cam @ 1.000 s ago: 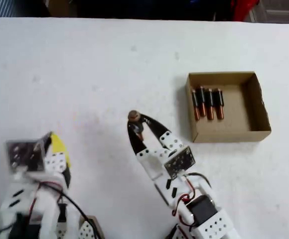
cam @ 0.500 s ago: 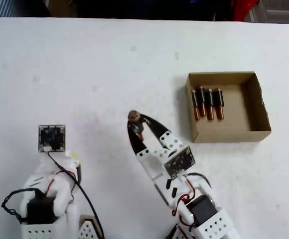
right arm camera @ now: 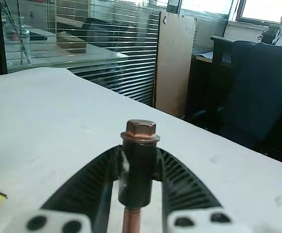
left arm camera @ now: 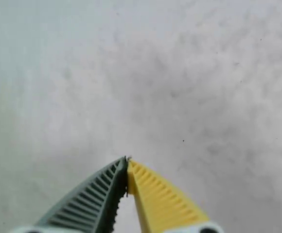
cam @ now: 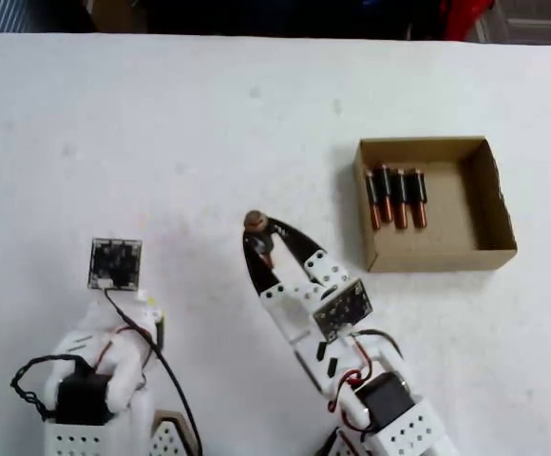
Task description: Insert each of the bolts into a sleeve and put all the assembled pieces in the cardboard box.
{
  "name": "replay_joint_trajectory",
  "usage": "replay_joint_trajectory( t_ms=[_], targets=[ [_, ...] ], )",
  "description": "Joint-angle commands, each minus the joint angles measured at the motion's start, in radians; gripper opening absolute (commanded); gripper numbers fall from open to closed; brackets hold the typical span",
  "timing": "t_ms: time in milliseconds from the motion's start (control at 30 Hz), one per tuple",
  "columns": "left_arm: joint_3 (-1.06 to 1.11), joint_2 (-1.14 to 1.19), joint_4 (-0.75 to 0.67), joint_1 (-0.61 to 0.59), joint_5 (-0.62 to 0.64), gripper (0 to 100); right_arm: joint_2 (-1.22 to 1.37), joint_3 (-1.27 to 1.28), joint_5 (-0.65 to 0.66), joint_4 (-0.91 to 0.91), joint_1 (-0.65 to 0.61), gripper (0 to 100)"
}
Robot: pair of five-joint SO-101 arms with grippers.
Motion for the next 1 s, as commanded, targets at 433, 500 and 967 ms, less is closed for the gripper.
replay_joint_trajectory(
  t_ms=[433, 500, 967],
  targets=[
    [0.176, -0.004, -0.080, -0.025, 0.000, 2, -0.012, 0.002, 0.009, 0.039, 0.131, 1.7],
    [0.176, -0.004, -0.080, -0.025, -0.003, 2, -0.012, -0.002, 0.009, 0.039, 0.133, 1.7],
    [0.169, -0.002, -0.114, -0.028, -0.005, 2, -0.004, -0.267, 0.012, 0.415, 0.269, 1.7]
  ],
)
